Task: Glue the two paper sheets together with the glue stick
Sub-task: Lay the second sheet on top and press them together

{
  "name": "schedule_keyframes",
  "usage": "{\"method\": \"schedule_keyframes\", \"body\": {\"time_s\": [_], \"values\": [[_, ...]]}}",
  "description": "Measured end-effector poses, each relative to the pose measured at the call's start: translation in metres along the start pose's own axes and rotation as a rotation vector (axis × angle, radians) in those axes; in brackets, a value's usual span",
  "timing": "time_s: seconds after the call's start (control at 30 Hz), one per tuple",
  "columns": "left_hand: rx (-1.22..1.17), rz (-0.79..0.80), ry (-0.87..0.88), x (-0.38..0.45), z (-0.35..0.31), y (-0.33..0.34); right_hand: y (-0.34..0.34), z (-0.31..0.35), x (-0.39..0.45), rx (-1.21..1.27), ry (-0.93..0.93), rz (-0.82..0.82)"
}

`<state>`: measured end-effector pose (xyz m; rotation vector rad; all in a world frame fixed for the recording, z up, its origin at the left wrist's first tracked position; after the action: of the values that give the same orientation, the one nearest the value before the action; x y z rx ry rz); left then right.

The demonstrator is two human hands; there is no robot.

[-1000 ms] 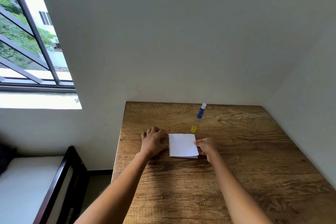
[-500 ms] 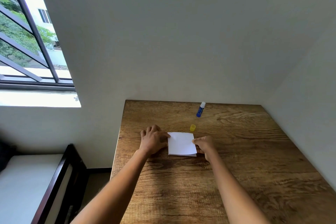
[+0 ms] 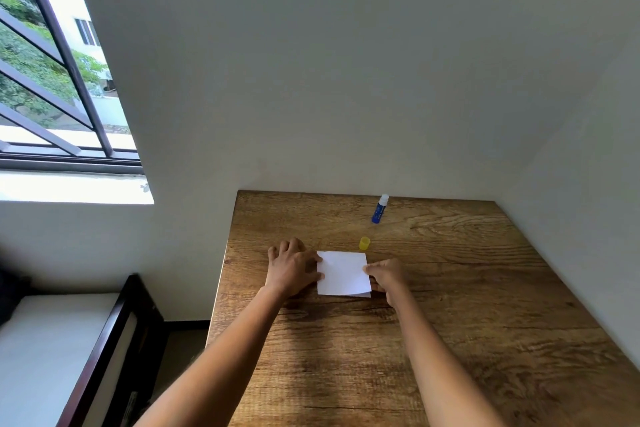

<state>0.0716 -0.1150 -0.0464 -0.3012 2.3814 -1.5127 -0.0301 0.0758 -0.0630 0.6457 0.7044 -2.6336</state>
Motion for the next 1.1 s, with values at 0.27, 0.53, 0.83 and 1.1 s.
{"method": "schedule_keyframes", "body": {"time_s": [0.27, 0.53, 0.83, 1.1], "values": [[0.023, -0.016, 0.016, -0.005, -0.005, -0.002, -0.001, -0.001, 0.002, -0.003, -0.009, 0.001], [0.192, 0.156, 0.060, -0.007, -0.005, 0.011, 0.001, -0.003, 0.007, 0.026, -0.020, 0.030], [0.331, 0.304, 0.059, -0.008, -0.005, 0.015, 0.000, -0.004, 0.006, -0.001, -0.056, -0.007], [0.362, 0.372, 0.026, -0.008, -0.009, 0.016, -0.007, 0.000, -0.011, -0.113, -0.105, -0.096]]}}
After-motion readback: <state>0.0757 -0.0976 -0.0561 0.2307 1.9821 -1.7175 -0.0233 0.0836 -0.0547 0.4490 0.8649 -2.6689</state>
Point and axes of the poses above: each hand's wrist, its own x-axis towards the middle knuckle, its own y-axis out of the palm, z = x × y, the point moved 10 cm from there along x, towards the middle knuckle, and after that the axes turned 7 degrees about z, right-handed, at the moved point
